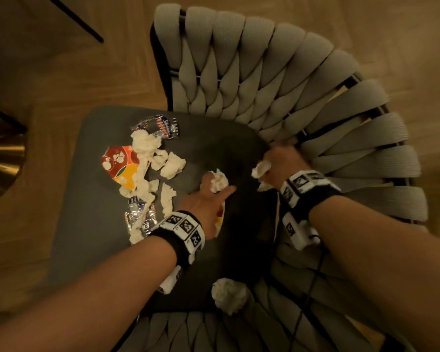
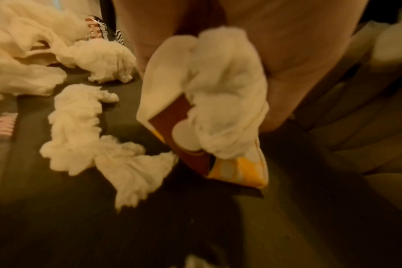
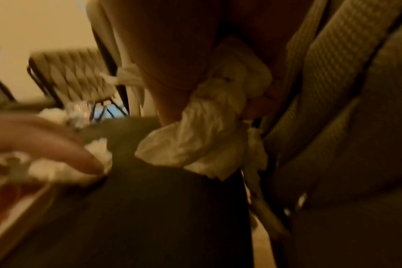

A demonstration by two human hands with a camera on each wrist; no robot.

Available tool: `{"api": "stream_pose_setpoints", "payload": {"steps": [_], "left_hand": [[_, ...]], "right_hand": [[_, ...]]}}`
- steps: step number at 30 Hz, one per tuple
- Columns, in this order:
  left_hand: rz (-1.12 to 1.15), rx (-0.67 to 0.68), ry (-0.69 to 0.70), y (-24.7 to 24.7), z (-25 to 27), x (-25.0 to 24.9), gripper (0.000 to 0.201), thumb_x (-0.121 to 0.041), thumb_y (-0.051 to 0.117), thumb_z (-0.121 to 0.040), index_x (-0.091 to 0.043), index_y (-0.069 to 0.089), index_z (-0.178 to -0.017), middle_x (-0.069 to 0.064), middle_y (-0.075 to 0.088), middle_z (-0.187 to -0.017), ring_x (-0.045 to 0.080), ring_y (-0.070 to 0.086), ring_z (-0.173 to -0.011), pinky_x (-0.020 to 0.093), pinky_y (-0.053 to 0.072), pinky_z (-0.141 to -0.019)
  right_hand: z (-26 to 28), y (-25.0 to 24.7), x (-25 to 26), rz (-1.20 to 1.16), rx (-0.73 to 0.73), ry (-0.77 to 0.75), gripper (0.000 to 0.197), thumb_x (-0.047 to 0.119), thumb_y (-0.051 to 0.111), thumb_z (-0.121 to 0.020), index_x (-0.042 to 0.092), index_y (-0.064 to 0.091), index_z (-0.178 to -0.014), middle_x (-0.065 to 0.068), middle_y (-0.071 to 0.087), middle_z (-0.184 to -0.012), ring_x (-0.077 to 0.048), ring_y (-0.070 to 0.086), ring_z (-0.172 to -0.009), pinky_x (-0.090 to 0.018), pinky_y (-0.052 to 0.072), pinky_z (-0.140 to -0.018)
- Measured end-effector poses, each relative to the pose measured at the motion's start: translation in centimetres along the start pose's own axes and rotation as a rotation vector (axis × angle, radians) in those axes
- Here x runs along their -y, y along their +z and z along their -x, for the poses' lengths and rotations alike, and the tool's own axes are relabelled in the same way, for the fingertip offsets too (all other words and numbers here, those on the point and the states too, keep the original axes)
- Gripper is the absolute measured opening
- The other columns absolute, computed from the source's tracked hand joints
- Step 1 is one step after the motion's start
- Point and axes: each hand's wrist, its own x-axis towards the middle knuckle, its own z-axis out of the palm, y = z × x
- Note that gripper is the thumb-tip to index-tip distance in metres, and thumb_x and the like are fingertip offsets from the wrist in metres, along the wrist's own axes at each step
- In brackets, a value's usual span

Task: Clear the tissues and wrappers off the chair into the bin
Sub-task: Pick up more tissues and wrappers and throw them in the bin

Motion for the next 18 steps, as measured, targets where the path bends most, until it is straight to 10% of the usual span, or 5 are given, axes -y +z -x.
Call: {"api": "stream_pose_setpoints", "payload": {"steps": [4, 8, 18], "left_hand": [[0.022, -0.006, -0.077, 0.1, -0.5, 0.6, 0.079, -0.016, 0.078, -0.061, -0.038, 0.036, -0.123, 0.002, -0.001, -0.147, 0.034, 0.058, -0.099, 0.034, 0.051, -0.087], [0.047, -0.005, -0.079, -0.3, -0.3, 0.9, 0.075, -0.015, 0.081, -0.059, -0.036, 0.038, -0.117, 0.001, 0.009, -0.139, 0.034, 0.059, -0.096, 0.038, 0.054, -0.085], [0.091, -0.107, -0.047, -2.3, 2.1, 2.6, 0.077, -0.014, 0.082, -0.058, -0.036, 0.037, -0.116, 0.001, 0.017, -0.131, 0.033, 0.054, -0.104, 0.04, 0.054, -0.083]], "right_hand": [[-1.3, 3.1, -0.7, 0.098, 0.074, 0.028, 0.038, 0.047, 0.065, -0.077, 0.016, 0.058, -0.099, -0.013, 0.043, -0.124, -0.037, 0.054, -0.104, -0.043, 0.05, -0.088], [-2.2, 3.5, -1.1, 0.101, 0.096, 0.016, 0.032, 0.042, 0.071, -0.073, 0.02, 0.051, -0.086, -0.008, 0.06, -0.105, -0.032, 0.061, -0.09, -0.032, 0.046, -0.069], [-1.2, 3.9, -0.9, 0.153, 0.093, -0.003, 0.023, 0.023, 0.065, -0.082, 0.01, 0.06, -0.101, -0.016, 0.06, -0.111, -0.034, 0.06, -0.098, -0.04, 0.053, -0.083]]}}
